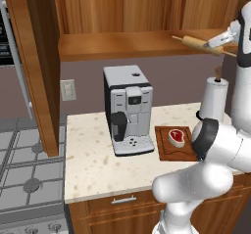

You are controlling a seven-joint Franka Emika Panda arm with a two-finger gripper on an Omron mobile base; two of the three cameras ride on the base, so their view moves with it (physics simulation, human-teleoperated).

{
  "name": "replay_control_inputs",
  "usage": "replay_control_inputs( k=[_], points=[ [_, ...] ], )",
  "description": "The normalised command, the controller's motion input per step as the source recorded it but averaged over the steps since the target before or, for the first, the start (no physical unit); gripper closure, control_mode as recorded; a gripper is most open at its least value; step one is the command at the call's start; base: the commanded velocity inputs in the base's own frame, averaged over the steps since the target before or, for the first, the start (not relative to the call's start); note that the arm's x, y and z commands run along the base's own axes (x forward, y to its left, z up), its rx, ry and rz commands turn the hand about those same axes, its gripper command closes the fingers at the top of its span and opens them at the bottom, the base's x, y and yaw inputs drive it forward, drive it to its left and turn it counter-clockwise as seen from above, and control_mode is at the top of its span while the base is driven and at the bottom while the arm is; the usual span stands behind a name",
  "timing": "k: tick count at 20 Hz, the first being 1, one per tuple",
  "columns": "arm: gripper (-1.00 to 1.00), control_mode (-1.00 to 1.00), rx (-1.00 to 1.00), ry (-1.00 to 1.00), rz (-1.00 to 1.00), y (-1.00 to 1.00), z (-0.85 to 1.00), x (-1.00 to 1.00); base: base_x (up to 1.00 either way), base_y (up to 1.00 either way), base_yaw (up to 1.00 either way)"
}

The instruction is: Open the cabinet, retrieve the rolling pin, and place it next to the meat on the cutting board to prepare for tenderizing.

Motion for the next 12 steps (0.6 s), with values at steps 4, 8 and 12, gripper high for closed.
replay_control_inputs(
  k=[4, 8, 12],
  points=[
    [1.00, -1.00, 0.01, -0.02, 0.00, 0.02, -0.07, -0.98, 0.00, 0.00, 0.00],
    [1.00, -1.00, 0.01, 0.00, 0.00, 0.09, -0.20, -0.89, 0.00, 0.00, 0.00],
    [1.00, -1.00, 0.00, 0.00, 0.00, 0.13, -0.35, -0.84, 0.00, 0.00, 0.00]
  ],
)
